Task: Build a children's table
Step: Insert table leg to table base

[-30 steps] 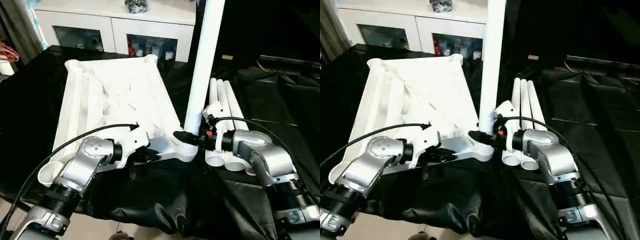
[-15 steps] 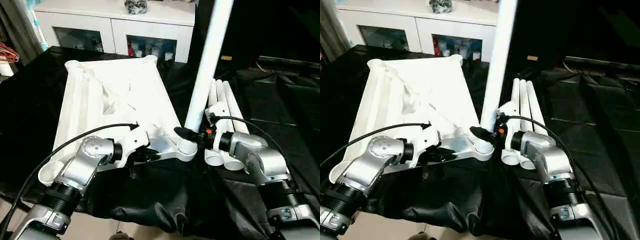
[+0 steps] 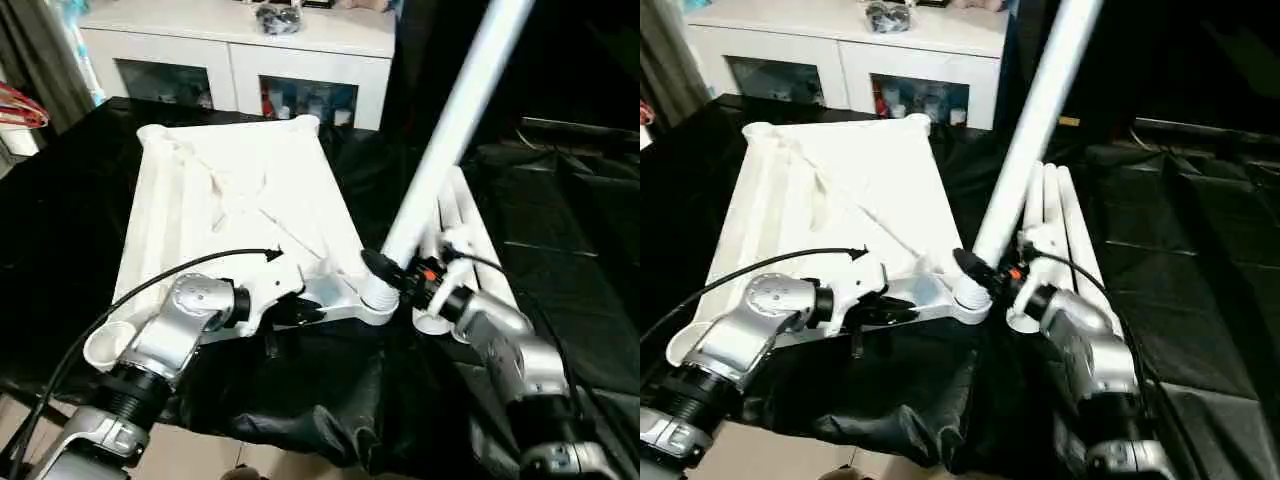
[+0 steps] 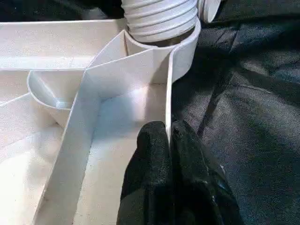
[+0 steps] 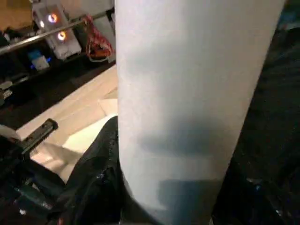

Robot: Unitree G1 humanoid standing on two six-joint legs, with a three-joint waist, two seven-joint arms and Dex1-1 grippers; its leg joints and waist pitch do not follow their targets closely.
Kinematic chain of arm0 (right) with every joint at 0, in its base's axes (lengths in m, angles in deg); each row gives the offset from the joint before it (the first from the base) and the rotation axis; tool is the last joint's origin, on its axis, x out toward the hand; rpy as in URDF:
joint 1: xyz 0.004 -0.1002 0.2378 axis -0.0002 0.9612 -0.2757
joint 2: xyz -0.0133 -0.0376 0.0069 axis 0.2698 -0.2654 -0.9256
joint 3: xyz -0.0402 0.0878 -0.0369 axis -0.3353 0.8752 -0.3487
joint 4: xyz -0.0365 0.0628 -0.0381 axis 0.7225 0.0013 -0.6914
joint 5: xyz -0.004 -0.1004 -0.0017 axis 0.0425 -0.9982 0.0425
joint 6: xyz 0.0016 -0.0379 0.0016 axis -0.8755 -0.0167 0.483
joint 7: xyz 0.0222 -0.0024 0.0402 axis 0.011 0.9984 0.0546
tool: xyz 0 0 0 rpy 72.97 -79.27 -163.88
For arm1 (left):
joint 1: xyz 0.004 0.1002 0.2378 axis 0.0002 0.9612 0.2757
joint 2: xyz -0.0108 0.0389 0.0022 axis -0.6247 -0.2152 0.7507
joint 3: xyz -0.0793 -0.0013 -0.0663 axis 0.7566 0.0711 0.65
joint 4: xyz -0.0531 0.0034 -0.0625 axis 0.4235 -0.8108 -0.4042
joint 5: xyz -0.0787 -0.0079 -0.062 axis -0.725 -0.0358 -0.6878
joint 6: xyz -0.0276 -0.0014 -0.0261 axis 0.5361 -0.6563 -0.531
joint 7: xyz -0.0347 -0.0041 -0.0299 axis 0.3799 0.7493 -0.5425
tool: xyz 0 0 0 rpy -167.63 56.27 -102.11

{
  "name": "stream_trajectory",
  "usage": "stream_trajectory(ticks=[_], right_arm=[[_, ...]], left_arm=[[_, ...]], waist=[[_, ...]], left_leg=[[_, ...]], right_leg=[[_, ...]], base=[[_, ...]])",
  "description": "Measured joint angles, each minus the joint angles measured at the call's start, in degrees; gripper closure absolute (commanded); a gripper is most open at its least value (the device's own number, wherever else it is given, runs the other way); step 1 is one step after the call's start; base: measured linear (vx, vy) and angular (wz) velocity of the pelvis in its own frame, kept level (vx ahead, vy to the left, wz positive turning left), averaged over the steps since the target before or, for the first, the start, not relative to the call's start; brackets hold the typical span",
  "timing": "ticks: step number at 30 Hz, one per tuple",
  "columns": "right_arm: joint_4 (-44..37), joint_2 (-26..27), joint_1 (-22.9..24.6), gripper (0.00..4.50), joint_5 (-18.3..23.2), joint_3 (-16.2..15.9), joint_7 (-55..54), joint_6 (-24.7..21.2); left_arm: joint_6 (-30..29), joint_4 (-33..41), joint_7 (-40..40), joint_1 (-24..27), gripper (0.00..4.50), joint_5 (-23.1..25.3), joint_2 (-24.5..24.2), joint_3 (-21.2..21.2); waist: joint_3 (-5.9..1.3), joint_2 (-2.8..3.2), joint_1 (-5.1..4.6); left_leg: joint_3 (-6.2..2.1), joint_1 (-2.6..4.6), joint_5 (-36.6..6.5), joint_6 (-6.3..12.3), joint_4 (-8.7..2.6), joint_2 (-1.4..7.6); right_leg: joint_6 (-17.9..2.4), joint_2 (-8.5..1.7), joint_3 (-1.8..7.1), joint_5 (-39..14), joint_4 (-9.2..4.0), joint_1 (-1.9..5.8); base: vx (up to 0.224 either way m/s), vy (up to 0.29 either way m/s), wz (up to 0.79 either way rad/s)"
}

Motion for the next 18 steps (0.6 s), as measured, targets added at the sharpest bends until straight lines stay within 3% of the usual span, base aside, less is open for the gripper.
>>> stream_trajectory(ticks=[7, 12, 18], right_arm=[[-2.2, 1.0, 3.8, 2.59, 0.0, 0.5, -0.8, 5.1], [-4.7, 0.6, 6.1, 2.59, -0.9, 0.2, -1.4, 5.9], [-7.9, -1.6, 6.8, 2.59, -5.3, -3.0, -2.1, 7.4]], left_arm=[[1.2, -1.3, 0.3, -0.4, 4.50, 0.8, 1.2, -0.2], [1.5, -1.4, 0.4, -0.4, 4.50, 0.9, 1.3, -0.2], [2.0, -1.7, 0.4, -0.5, 4.50, 1.1, 1.6, -0.2]], waist=[[-0.01, 0.20, 0.17], [-0.01, 0.21, 0.25], [0.00, 0.20, 0.42]], left_leg=[[0.01, 0.26, 0.0, 0.03, -0.24, -0.04], [0.00, 0.26, 0.0, 0.02, -0.40, -0.05], [0.01, 0.25, 0.0, 0.02, -0.54, -0.06]], right_leg=[[0.1, -0.03, 0.00, -0.1, -0.34, 0.42], [0.1, -0.03, -0.01, -0.1, -0.36, 0.43], [0.2, -0.03, -0.01, -0.1, -0.38, 0.43]], base=[[0.000, 0.000, 0.00], [0.000, 0.000, 0.00], [0.000, 0.000, 0.00]])
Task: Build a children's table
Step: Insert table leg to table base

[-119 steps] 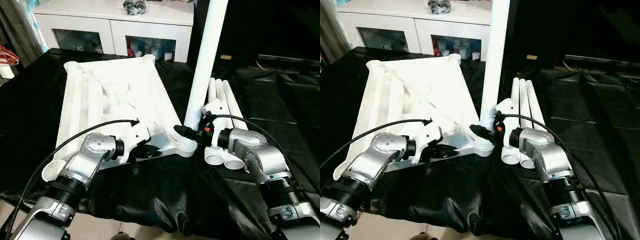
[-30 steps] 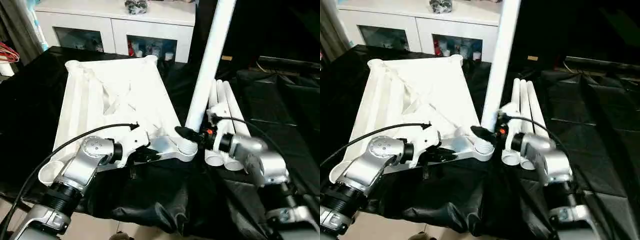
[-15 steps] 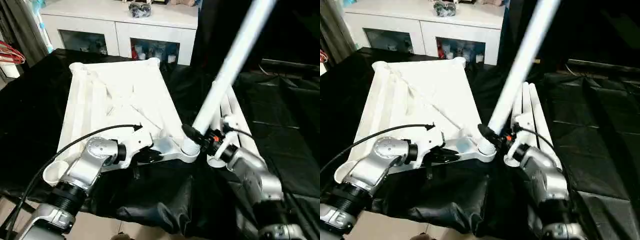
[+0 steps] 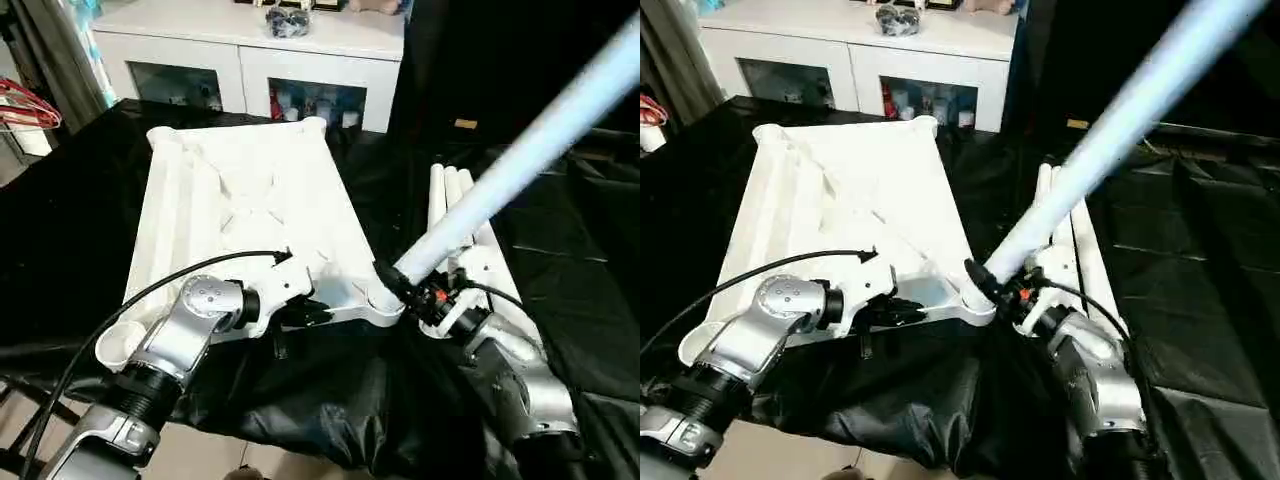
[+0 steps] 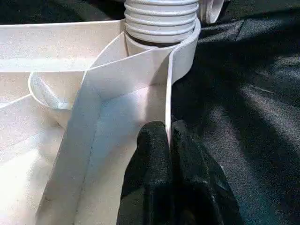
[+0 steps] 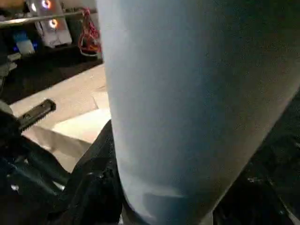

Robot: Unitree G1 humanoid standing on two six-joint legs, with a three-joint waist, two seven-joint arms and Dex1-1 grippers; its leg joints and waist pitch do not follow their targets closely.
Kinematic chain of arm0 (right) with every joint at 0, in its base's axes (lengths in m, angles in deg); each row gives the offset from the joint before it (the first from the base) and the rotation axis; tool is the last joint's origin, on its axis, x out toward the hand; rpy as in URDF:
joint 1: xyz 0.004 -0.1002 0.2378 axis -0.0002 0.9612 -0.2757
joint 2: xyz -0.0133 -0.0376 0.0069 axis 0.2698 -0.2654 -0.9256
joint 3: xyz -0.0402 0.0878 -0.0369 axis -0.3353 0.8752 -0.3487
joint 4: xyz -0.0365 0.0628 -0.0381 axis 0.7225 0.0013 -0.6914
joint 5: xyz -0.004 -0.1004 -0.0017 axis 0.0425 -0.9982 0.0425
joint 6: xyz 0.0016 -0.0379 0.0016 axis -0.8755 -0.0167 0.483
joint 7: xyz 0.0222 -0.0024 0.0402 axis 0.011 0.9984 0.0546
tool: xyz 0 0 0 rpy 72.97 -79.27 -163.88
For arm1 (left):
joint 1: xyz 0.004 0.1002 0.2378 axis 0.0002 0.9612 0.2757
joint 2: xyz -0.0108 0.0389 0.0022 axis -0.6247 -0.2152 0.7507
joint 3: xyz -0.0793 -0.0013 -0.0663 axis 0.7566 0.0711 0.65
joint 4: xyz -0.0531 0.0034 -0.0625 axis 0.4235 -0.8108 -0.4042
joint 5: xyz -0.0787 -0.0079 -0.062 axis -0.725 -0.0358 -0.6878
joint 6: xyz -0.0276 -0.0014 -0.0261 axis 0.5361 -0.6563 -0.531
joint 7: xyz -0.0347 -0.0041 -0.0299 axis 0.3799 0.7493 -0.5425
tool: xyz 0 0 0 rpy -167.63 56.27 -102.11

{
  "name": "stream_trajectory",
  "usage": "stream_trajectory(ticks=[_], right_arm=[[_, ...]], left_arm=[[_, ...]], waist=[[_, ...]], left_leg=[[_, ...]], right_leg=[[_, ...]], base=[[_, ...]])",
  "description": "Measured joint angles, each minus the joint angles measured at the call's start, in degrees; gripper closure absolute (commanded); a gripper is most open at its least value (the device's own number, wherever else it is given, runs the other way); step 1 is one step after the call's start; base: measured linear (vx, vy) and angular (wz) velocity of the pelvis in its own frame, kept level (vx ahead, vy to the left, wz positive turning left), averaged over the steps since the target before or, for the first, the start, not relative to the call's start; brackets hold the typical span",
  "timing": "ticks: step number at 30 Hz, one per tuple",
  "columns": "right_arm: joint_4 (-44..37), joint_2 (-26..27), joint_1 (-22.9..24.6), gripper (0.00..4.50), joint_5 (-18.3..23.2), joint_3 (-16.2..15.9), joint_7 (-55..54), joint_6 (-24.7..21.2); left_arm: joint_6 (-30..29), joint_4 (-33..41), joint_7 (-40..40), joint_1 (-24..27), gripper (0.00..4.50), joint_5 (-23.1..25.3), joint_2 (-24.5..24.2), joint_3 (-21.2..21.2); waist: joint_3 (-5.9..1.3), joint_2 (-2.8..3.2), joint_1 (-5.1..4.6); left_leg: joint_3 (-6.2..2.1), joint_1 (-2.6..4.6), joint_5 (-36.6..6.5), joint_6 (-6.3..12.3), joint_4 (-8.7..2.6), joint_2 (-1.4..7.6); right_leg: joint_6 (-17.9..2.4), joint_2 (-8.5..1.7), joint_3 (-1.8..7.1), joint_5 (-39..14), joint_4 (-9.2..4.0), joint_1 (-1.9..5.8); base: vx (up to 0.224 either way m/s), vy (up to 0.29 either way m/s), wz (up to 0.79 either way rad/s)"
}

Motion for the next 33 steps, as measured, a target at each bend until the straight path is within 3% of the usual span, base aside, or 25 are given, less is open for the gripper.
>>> stream_trajectory(ticks=[11, 18, 33], right_arm=[[4.0, -3.7, -6.9, 2.59, -5.8, -5.5, 2.7, -1.8], [8.8, -5.0, -11.2, 2.59, -6.3, -7.1, 9.2, -2.0], [6.1, -9.3, -9.6, 2.59, -4.5, -11.2, 25.5, 0.0]], left_arm=[[0.5, -0.8, 0.3, -0.1, 4.50, 0.3, -0.8, 0.4], [0.7, -0.7, -1.5, -0.2, 4.50, 0.2, -1.9, 0.3], [3.6, -0.5, -14.3, -0.7, 4.50, -2.3, -8.2, -0.6]], waist=[[0.01, -0.33, -0.93], [-0.24, -0.86, -1.66], [-1.13, -2.15, -0.24]], left_leg=[[-0.01, 0.05, 0.0, 0.00, -0.01, 0.00], [-0.04, 0.04, 0.0, 0.00, -0.22, 0.00], [0.01, 0.11, 0.0, 0.04, -1.12, 0.10]], right_leg=[[0.0, 0.00, -0.03, 0.0, -0.11, 0.00], [0.0, 0.01, -0.10, 0.0, -0.52, 0.08], [-0.6, 0.19, -0.20, -0.6, -0.48, 0.11]], base=[[0.000, 0.000, 0.00], [0.000, 0.000, 0.00], [0.000, 0.000, 0.00]])
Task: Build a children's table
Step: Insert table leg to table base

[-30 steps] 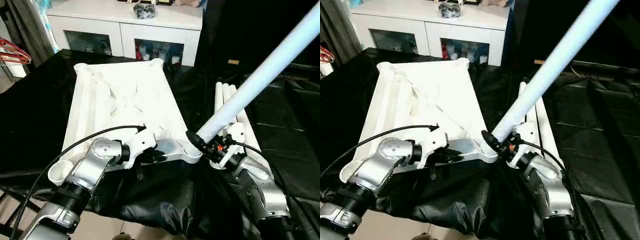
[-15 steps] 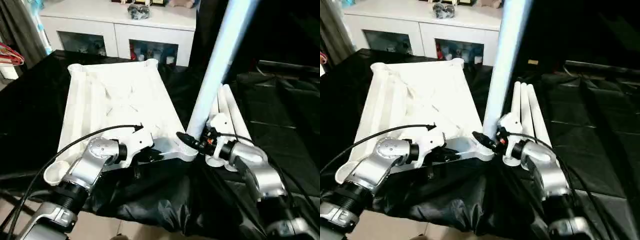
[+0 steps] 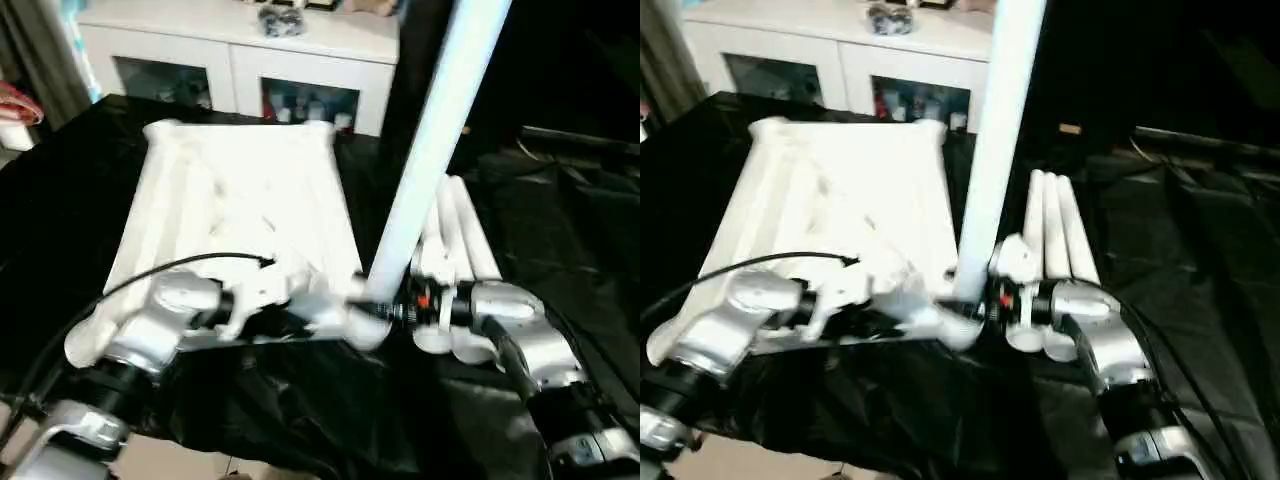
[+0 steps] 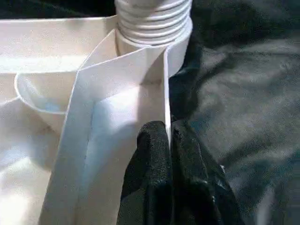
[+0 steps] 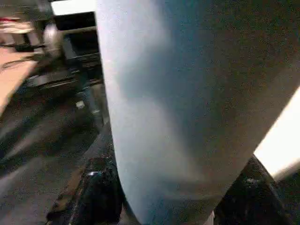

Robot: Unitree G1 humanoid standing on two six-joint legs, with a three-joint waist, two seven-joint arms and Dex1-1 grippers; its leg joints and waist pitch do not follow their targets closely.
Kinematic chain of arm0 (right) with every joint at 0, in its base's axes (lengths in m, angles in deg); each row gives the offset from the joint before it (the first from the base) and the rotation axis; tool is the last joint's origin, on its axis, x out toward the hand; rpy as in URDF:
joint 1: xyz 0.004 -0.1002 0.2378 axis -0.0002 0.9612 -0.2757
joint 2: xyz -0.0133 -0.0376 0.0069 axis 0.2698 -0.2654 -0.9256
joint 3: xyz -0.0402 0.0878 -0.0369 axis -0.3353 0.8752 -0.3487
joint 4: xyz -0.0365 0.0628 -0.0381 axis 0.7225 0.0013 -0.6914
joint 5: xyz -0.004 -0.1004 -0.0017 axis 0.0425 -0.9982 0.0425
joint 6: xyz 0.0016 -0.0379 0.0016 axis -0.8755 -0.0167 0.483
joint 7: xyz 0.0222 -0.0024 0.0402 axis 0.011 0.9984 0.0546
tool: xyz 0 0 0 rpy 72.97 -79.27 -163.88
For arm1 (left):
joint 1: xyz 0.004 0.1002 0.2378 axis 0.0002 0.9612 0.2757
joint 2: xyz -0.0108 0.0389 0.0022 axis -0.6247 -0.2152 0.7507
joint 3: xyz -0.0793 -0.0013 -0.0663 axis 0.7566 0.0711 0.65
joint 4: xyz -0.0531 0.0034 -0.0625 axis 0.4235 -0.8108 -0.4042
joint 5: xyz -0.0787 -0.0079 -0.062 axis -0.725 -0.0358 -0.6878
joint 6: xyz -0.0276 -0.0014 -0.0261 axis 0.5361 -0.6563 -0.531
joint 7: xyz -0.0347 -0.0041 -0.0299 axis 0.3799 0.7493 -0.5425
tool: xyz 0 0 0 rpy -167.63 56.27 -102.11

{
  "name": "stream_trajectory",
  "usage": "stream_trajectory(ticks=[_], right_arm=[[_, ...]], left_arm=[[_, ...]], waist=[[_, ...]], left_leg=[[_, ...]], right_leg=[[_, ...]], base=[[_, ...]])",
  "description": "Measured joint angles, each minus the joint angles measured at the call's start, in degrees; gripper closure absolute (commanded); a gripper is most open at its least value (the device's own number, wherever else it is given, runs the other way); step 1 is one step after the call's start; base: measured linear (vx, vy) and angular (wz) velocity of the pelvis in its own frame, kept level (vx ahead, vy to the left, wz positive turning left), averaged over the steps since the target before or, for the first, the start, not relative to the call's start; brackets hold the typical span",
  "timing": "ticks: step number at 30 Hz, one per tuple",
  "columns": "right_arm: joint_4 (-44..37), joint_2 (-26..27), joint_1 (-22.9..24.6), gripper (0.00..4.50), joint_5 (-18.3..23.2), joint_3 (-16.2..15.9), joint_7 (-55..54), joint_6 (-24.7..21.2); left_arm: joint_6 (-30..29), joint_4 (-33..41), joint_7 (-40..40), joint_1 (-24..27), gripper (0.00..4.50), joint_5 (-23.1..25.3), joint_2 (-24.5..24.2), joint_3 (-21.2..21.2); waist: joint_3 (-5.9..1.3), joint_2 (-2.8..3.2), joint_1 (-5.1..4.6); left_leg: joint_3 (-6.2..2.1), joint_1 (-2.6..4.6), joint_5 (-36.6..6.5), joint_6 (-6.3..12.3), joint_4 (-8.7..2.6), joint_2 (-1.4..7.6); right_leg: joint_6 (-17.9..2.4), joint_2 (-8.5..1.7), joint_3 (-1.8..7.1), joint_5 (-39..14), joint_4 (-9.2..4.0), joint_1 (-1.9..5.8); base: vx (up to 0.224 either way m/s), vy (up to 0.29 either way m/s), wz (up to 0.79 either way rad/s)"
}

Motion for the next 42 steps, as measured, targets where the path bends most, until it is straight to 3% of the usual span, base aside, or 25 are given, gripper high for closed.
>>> stream_trajectory(ticks=[12, 16, 21, 27, 30, 41, 42], right_arm=[[1.3, 1.4, -0.8, 2.59, 0.2, -0.9, 1.0, 1.2], [7.3, 5.1, -3.6, 2.59, -0.6, 0.9, -6.1, 2.8], [17.4, 10.0, -9.7, 2.59, -2.9, 3.7, -22.5, 4.1], [25.2, 13.5, -15.2, 2.60, -4.3, 5.8, -35.3, 4.1], [28.2, 13.8, -16.9, 2.60, -5.1, 6.9, -38.7, 4.8], [31.8, 14.8, -18.5, 2.60, -6.4, 7.4, -39.5, 8.3], [32.0, 15.0, -18.6, 2.25, -6.4, 7.7, -39.3, 8.5]], left_arm=[[2.2, -1.4, -1.7, -0.7, 4.50, 0.5, -1.4, -0.1], [1.1, -1.4, 3.8, -0.7, 4.50, 1.8, -0.7, 0.7], [-6.0, 0.4, 14.7, 0.2, 4.50, 3.6, 4.1, 2.7], [-15.1, 4.9, 27.4, 1.6, 4.50, 7.1, 11.6, 3.9], [-16.6, 5.4, 32.7, 1.7, 4.50, 8.5, 15.4, 3.9], [-17.5, 6.5, 34.2, 2.1, 4.50, 8.8, 15.4, 3.7], [-17.5, 6.7, 33.9, 2.2, 4.50, 8.8, 15.2, 3.7]], waist=[[-0.04, -0.34, 0.18], [0.04, -0.52, -0.57], [0.33, -0.91, -1.93], [0.40, -0.92, -1.75], [0.41, -1.04, -1.44], [0.39, -0.99, -1.34], [0.39, -0.99, -1.43]], left_leg=[[0.00, 0.05, 0.0, -0.06, 0.00, 0.01], [0.00, 0.15, 0.1, -0.20, 0.02, 0.01], [-0.05, 0.59, 0.2, -0.46, -0.01, 0.02], [-0.07, 0.92, 0.2, -0.46, -0.11, -0.03], [-0.05, 0.87, 0.2, -0.46, -0.12, -0.05], [-0.05, 0.88, 0.2, -0.46, -0.34, -0.05], [-0.05, 0.87, 0.2, -0.46, -0.34, -0.05]], right_leg=[[0.0, -0.01, 0.00, 0.0, 0.08, 0.06], [-0.1, -0.02, 0.04, 0.0, 0.32, 0.04], [0.1, -0.02, 0.02, 0.0, 0.40, -0.01], [0.0, -0.04, 0.05, 0.0, 0.41, 0.00], [0.0, -0.05, 0.06, 0.0, 0.40, 0.02], [0.1, -0.03, 0.06, 0.0, 0.35, 0.00], [0.1, -0.03, 0.06, 0.0, 0.33, 0.01]], base=[[0.000, 0.000, 0.00], [0.000, 0.000, 0.00], [0.000, 0.000, 0.00], [0.000, 0.000, 0.00], [0.000, 0.000, 0.00], [0.000, 0.000, 0.00], [0.000, 0.000, 0.00]])
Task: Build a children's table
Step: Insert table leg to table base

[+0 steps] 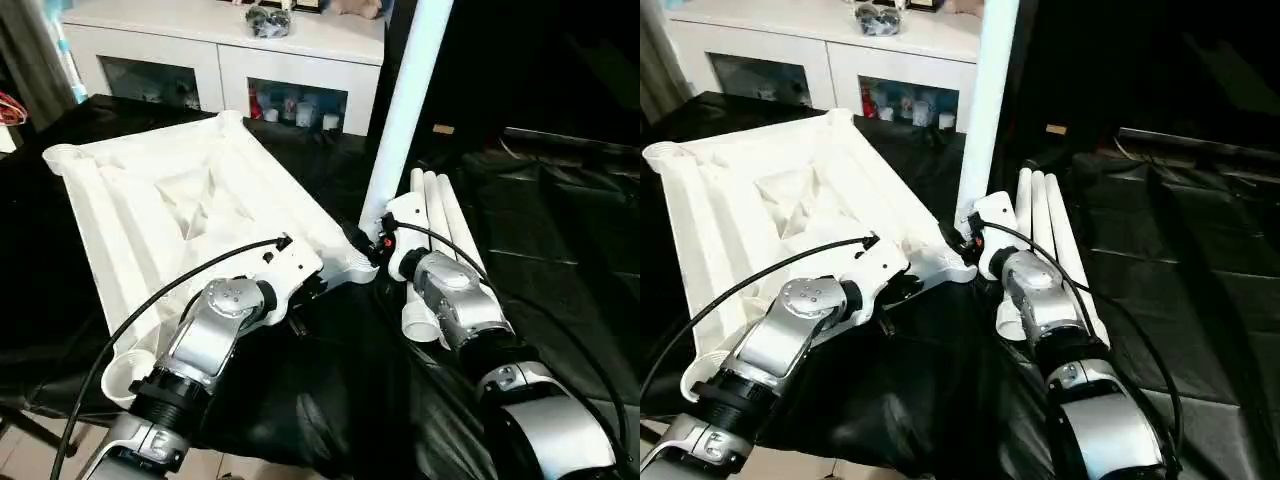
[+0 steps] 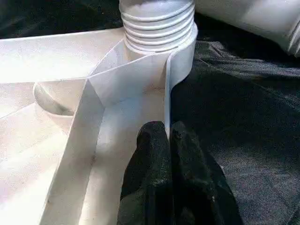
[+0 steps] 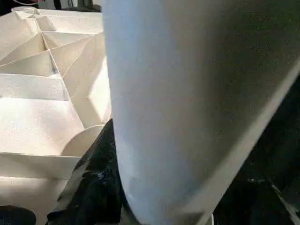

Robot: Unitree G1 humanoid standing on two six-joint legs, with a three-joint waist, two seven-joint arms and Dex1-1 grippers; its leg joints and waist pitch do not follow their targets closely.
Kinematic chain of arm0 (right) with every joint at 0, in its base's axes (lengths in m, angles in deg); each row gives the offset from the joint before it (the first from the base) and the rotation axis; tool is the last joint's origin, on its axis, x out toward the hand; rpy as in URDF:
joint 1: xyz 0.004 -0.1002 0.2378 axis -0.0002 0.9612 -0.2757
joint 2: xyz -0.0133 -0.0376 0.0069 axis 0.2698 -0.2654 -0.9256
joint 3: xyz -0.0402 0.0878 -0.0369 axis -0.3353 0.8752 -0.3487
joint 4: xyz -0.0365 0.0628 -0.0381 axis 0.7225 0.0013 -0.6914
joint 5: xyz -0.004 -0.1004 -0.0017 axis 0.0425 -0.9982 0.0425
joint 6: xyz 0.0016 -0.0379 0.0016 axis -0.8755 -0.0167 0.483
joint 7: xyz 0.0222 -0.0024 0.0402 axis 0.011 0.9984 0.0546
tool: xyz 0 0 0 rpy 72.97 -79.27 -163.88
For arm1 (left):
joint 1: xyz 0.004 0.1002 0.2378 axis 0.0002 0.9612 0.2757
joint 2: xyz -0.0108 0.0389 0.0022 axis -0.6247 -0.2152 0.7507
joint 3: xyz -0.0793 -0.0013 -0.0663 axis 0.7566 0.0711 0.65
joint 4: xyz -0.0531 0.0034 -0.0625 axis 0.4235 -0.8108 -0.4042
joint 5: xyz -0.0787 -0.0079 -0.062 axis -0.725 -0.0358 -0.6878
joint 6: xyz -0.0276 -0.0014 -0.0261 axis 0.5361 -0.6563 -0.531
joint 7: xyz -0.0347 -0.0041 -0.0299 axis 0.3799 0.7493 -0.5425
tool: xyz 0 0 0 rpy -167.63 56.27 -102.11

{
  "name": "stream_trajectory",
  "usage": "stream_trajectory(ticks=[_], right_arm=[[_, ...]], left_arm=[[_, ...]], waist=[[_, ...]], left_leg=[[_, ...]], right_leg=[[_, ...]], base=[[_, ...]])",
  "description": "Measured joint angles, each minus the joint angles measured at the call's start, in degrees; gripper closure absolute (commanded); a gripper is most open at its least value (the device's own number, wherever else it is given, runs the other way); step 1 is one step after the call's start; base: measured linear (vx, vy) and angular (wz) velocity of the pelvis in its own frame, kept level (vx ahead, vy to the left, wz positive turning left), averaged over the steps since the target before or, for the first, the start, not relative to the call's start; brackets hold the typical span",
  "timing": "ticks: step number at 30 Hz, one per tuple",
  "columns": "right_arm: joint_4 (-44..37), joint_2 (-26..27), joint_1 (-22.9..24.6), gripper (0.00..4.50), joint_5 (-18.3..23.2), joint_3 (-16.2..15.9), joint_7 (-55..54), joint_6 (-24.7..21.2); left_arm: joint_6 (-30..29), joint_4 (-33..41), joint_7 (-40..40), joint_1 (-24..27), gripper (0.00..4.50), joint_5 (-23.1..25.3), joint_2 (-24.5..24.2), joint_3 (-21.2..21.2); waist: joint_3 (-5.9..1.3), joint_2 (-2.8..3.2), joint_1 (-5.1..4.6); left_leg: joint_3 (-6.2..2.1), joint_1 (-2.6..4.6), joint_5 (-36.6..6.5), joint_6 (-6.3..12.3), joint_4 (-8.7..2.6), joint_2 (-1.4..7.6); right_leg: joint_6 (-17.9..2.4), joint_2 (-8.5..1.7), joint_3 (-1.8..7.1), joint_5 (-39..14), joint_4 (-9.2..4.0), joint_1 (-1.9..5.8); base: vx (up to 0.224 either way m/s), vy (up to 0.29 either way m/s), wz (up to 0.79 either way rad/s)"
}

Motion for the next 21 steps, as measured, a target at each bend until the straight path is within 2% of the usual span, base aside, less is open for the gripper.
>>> stream_trajectory(ticks=[2, 4, 7, 8, 9, 10, 12, 16, 21], right_arm=[[0.3, 0.4, -0.1, 1.87, 0.3, 0.9, 0.5, 0.0], [1.4, 0.5, 0.3, 1.81, 0.5, 1.5, 0.8, -0.3], [0.8, -0.1, 0.5, 1.44, 0.9, 1.9, 3.3, -0.2], [0.3, -0.4, 0.8, 1.44, 0.9, 1.8, 4.4, -0.2], [0.0, -0.6, 1.2, 1.44, 0.9, 1.8, 5.3, -0.2], [-0.9, -1.0, 1.8, 1.25, 1.2, 1.8, 6.9, -0.4], [-2.1, -1.5, 2.7, 1.12, 1.6, 1.8, 9.1, -1.1], [-9.3, -5.3, 7.2, 1.12, 2.9, -0.4, 17.9, -3.4], [-16.3, -9.8, 11.3, 1.12, 2.6, -3.6, 26.0, -3.5]], left_arm=[[0.0, 0.6, -0.4, 0.2, 4.50, 0.0, -0.3, 0.0], [0.0, 1.0, -1.1, 0.3, 4.50, -0.2, -0.4, -0.2], [0.0, 1.9, -2.6, 0.3, 4.50, -1.0, -1.2, -0.2], [0.1, 2.1, -3.1, 0.3, 4.50, -1.3, -1.4, -0.2], [0.3, 2.2, -3.7, 0.3, 4.50, -1.5, -1.7, -0.2], [0.7, 2.4, -4.5, 0.3, 4.50, -1.9, -2.1, -0.2], [1.7, 2.5, -6.1, 0.5, 4.50, -2.2, -2.9, -0.2], [5.0, 2.5, -11.2, 0.9, 4.50, -3.4, -5.4, -0.7], [7.9, 2.1, -17.2, 1.1, 4.50, -5.2, -7.7, -1.1]], waist=[[0.02, -0.01, -0.14], [0.09, 0.01, -0.12], [0.19, 0.13, -0.05], [0.19, 0.14, 0.02], [0.18, 0.16, 0.12], [0.23, 0.28, 0.30], [0.41, 0.54, 0.44], [0.66, 0.82, 1.17], [0.75, 0.94, 1.45]], left_leg=[[0.00, -0.04, 0.0, 0.00, -0.01, 0.00], [0.00, -0.14, 0.0, 0.00, -0.03, 0.01], [0.00, -0.60, 0.0, 0.00, -0.04, 0.03], [0.00, -0.93, 0.0, 0.00, -0.03, 0.04], [0.01, -0.92, 0.0, 0.01, -0.02, 0.05], [0.01, -1.04, 0.0, 0.01, 0.01, 0.05], [0.02, -1.10, 0.0, 0.02, 0.04, 0.05], [0.03, -1.25, 0.0, 0.04, 0.08, 0.06], [0.03, -1.26, 0.0, 0.04, 0.16, 0.07]], right_leg=[[0.0, 0.00, -0.01, 0.0, -0.01, -0.02], [0.0, 0.01, -0.02, 0.0, 0.00, -0.10], [-0.3, 0.02, -0.02, 0.2, 0.02, -0.43], [-0.3, 0.03, -0.03, 0.2, 0.04, -0.55], [-0.3, 0.03, -0.03, 0.2, 0.05, -0.69], [-0.3, 0.03, -0.03, 0.2, 0.09, -0.84], [-0.3, 0.03, -0.03, 0.2, 0.10, -0.90], [-0.3, 0.03, -0.03, 0.1, 0.08, -0.99], [-0.3, 0.03, -0.03, 0.1, 0.09, -0.96]], base=[[0.000, 0.000, 0.00], [0.000, 0.000, 0.00], [0.000, 0.000, 0.00], [0.000, 0.000, 0.00], [0.000, 0.000, 0.00], [0.000, 0.000, 0.00], [0.000, 0.000, 0.00], [0.000, 0.000, 0.00], [0.000, 0.000, 0.00]])
